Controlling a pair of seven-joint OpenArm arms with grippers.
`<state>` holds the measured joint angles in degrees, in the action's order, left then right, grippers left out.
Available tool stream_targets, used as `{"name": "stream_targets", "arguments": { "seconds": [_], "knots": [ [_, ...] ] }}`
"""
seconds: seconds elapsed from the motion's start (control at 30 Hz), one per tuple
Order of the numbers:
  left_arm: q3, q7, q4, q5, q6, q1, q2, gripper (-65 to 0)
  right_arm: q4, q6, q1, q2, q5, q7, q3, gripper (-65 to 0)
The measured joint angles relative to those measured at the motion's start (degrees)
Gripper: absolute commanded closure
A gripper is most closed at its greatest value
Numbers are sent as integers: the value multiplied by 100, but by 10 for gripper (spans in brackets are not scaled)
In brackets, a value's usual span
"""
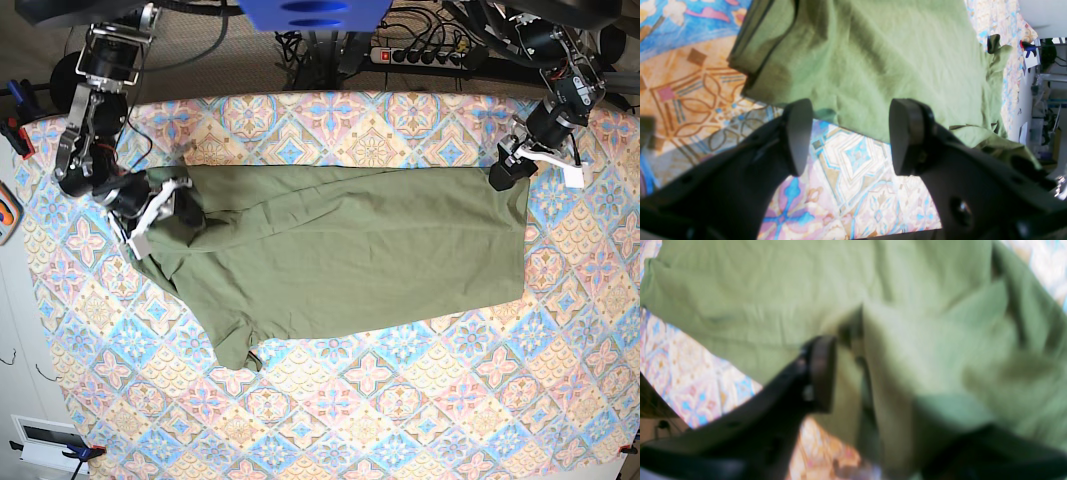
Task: Layout the t-shirt on the table in an organized manner, then fold the t-shirt properly
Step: 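Pull the shoulder edge outward with the right gripper to smooth it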
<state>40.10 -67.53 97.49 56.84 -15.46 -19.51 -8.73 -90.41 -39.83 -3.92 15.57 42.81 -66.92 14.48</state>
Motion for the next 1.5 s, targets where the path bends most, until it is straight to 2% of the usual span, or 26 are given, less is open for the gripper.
{"name": "stream_targets", "arguments": {
  "seconds": [0.07, 0.37, 0.43, 0.57, 0.73, 0.8, 0.87, 0.93, 1.1, 1.17, 1.27, 1.37, 1.5],
  "knots": [
    [0, 0, 0, -2, 0, -2, 0, -364, -2, 7, -61, 153, -24, -15, 0, -332],
    [0, 0, 0, 0, 0, 0, 2, -364, -957, 0, -704, 369, -11, -15, 929, -331],
    [0, 0, 0, 0, 0, -2, 2, -364, -1215, 4, -785, 378, -11, 20, 1108, -315],
    [0, 0, 0, 0, 0, 0, 2, -364, -1655, -2, -876, 365, 52, -2, 1255, -227],
    [0, 0, 0, 0, 0, 2, 2, -364, -1663, 2, -798, 363, 46, 33, 1078, -77],
    [0, -2, 0, 2, 0, 0, 2, -364, -1628, -17, -599, 254, -7, -37, 876, -29],
    [0, -2, 0, 2, 0, -15, 15, -364, -1456, -11, -44, 44, -46, 0, 713, 0],
    [0, -42, 0, 0, 0, -15, 17, -364, -1158, -9, 304, -96, -31, 291, 560, 0],
    [0, -20, 0, 22, 0, -37, 2, -364, -704, -2, 9, -201, -1051, -151, 514, 0],
    [0, -44, 0, 17, 0, -35, 28, -364, -553, -2, 133, -179, -1123, 4, 525, 0],
    [0, -37, 0, 17, 0, 0, 15, -364, -297, 0, 505, -149, -1397, 120, 203, 0],
    [0, -11, 0, 24, -2, -22, 15, -364, -269, -9, 452, -227, -1394, 111, 35, 0],
    [0, -42, -4, 22, 0, -31, 17, -364, -114, 0, 424, -168, -1517, 76, 28, 0]
  ]
}}
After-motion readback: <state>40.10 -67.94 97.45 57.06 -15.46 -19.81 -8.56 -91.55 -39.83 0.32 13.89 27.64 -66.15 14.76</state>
